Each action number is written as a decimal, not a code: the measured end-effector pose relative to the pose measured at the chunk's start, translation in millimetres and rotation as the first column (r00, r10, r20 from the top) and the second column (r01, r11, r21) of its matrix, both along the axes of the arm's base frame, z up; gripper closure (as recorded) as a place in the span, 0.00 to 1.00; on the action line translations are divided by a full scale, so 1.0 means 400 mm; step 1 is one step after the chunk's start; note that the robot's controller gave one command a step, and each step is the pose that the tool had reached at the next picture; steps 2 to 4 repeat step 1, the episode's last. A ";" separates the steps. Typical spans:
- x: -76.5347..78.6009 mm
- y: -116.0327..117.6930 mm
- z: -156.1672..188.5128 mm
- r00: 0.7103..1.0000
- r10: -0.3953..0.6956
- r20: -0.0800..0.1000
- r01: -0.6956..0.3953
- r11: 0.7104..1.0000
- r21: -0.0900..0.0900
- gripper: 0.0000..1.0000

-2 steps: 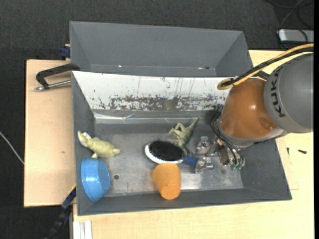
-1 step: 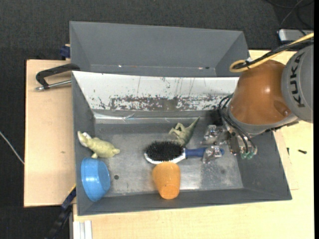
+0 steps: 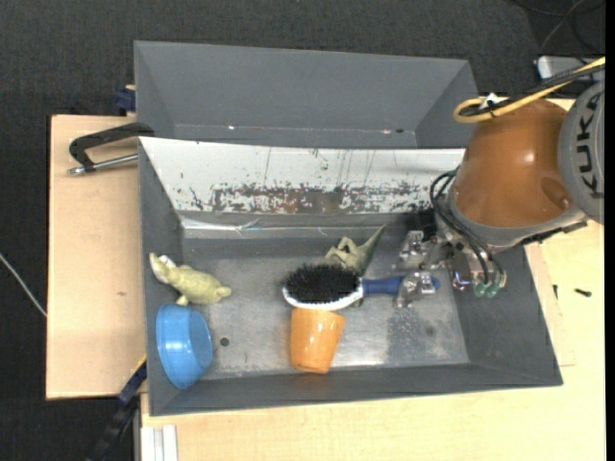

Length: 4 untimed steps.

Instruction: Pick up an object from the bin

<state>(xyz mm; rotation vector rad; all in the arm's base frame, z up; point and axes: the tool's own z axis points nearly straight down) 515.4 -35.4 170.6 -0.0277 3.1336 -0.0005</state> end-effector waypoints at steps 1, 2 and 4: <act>0.004 0.001 0.066 1.000 0.000 0.000 0.000 1.000 0.000 1.00; 0.004 0.001 0.066 1.000 0.000 0.000 0.000 1.000 0.000 1.00; 0.004 0.001 0.066 1.000 0.000 0.000 0.000 1.000 0.000 1.00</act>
Offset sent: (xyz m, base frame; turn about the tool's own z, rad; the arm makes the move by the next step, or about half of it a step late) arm 0.0002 0.0000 0.0244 0.0000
